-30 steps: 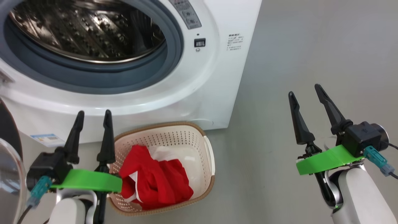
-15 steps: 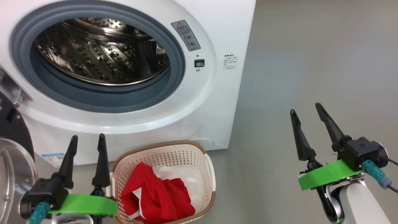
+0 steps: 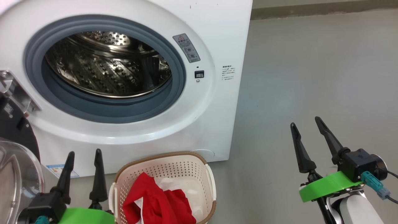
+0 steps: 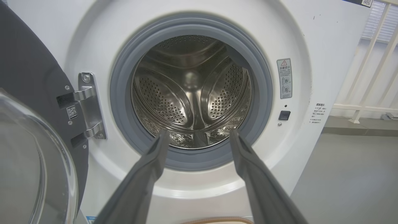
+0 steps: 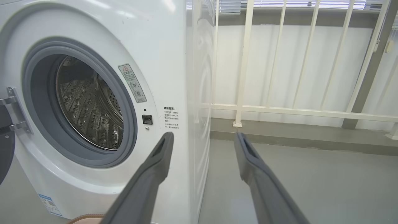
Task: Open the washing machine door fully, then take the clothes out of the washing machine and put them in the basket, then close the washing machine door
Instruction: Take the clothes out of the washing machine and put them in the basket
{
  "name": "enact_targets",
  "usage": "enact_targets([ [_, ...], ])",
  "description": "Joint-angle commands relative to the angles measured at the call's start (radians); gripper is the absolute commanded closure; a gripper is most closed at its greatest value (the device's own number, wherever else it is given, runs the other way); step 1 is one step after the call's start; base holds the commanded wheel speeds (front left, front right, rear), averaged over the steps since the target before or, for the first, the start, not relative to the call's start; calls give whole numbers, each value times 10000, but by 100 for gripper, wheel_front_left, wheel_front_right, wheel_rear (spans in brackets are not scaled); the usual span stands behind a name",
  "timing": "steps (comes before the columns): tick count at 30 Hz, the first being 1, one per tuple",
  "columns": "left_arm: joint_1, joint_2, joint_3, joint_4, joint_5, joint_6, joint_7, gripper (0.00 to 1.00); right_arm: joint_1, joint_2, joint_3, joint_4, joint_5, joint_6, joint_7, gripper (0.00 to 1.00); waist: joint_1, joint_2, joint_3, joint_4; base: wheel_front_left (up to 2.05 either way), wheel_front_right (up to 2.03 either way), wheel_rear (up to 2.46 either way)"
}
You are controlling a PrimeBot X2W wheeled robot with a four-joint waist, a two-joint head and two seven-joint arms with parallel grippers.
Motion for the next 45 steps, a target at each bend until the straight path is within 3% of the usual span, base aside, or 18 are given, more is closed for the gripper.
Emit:
enact_targets([
  [1,-45,153,368,-303,65,80,-120,0,-86,-1,183,-257,49,48,-61,0,0,0,-74,-10,0,0,0],
  [45,290,192,428,-839,233,248,-120,0,208,-1,67,-501,-26,48,-61,0,0,0,-197,134,0,0,0],
])
